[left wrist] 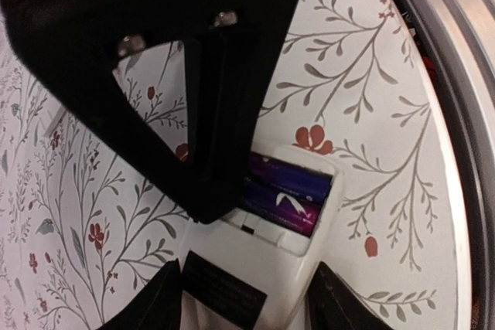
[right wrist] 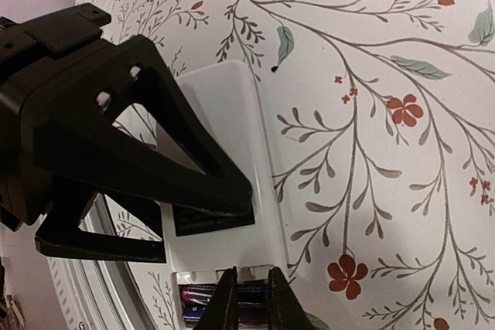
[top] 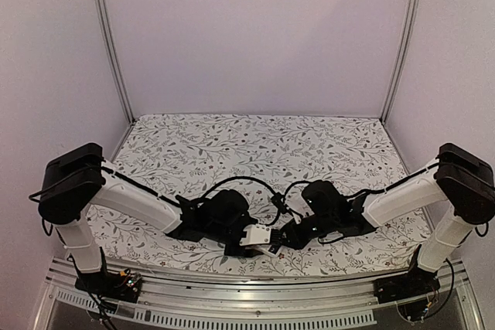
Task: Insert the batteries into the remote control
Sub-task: Load the battery into the battery compartment.
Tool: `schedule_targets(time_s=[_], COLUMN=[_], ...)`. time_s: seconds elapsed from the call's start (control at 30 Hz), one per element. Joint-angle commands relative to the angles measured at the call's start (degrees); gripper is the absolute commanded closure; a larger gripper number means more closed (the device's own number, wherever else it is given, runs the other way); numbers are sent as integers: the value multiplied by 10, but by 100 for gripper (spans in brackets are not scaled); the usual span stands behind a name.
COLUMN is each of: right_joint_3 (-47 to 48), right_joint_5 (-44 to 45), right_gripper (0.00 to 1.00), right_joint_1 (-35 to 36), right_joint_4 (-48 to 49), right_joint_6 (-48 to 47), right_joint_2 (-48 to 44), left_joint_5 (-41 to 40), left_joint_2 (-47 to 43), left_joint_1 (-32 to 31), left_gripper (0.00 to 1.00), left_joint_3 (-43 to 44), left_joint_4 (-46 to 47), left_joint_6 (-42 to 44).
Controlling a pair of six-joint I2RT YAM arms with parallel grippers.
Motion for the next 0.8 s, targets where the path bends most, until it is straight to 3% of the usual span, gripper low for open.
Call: schedule_targets(time_s=[0.0,0.37,0.77], right_joint_3=[-17,64,86], right_joint_5=[30,13,-3], right_gripper=[85,79,78], right_joint_1=[9,9,-11], right_joint_4=[-157,-187,-173], right_joint_6=[-8,-19,-4], right_joint_2=[-1,-32,-47], left_joint_5=[-17,-24,-41], left_joint_2=[40,46,47], left_joint_1=[2,-6,-15], left_gripper=[46,46,46], left_joint_3=[-22,-17,-29], left_joint_4=[-79,-84,-71], left_joint_6=[-17,-19,-15])
